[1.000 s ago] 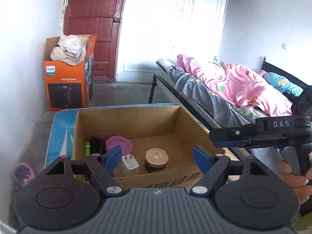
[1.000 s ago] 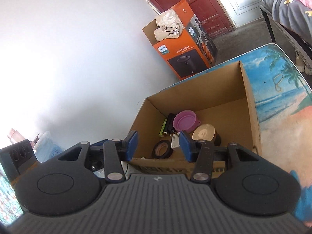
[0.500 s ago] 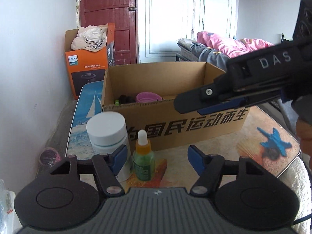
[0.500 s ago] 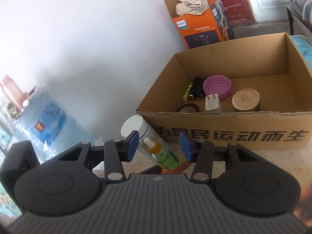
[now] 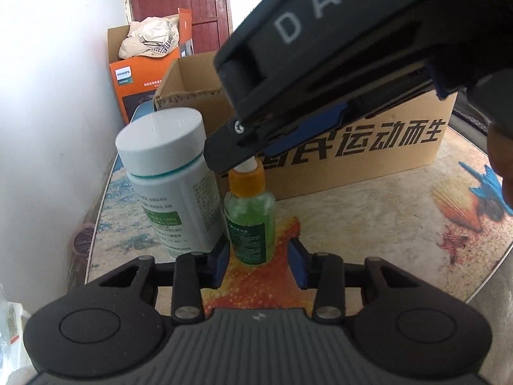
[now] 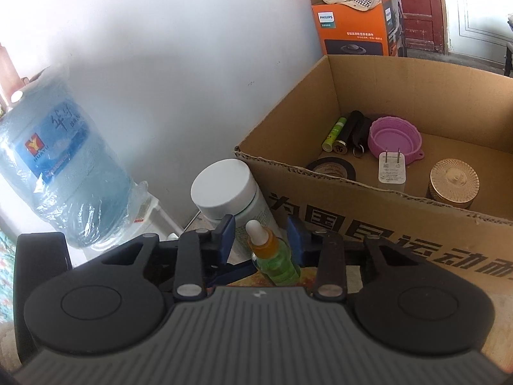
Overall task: Organize rigid objects
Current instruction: 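Grasp the green dropper bottle by its orange cap with the right tool, then carry the dropper bottle into the box and lower it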
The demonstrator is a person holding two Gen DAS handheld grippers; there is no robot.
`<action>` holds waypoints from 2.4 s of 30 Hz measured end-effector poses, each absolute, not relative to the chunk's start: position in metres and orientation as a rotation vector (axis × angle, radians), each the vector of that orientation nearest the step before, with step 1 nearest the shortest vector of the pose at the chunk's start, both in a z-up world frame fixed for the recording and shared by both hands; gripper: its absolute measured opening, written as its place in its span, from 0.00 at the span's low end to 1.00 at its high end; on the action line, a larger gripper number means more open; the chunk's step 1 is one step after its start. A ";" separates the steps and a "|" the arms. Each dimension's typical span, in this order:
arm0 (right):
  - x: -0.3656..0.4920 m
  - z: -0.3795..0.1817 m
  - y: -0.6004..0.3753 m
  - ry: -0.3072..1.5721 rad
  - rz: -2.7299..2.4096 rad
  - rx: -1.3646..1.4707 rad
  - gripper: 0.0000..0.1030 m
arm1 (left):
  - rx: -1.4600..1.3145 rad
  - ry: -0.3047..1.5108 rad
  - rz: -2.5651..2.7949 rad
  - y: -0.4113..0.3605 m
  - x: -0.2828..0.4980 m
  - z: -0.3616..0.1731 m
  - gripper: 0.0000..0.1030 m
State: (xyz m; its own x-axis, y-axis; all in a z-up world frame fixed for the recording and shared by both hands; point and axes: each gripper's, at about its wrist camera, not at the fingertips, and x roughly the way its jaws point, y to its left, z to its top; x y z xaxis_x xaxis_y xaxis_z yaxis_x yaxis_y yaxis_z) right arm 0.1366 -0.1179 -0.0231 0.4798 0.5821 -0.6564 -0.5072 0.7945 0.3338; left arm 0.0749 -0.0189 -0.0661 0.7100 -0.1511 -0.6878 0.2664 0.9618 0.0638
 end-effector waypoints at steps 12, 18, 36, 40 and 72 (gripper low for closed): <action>0.133 -0.025 -0.136 0.856 0.611 0.125 0.18 | 0.128 0.748 -0.293 -0.027 0.080 -0.068 0.37; 0.120 -0.026 -0.172 0.862 0.519 0.168 0.18 | 0.142 0.763 -0.420 -0.050 0.082 -0.066 0.37; 0.122 -0.034 -0.180 0.875 0.511 0.117 0.22 | 0.238 0.727 -0.408 -0.078 0.081 -0.078 0.33; 0.123 -0.034 -0.184 0.880 0.504 0.148 0.20 | 0.215 0.748 -0.405 -0.075 0.084 -0.075 0.32; 0.119 0.055 -0.200 0.781 0.590 0.204 0.20 | 0.170 0.734 -0.337 -0.078 0.090 0.019 0.32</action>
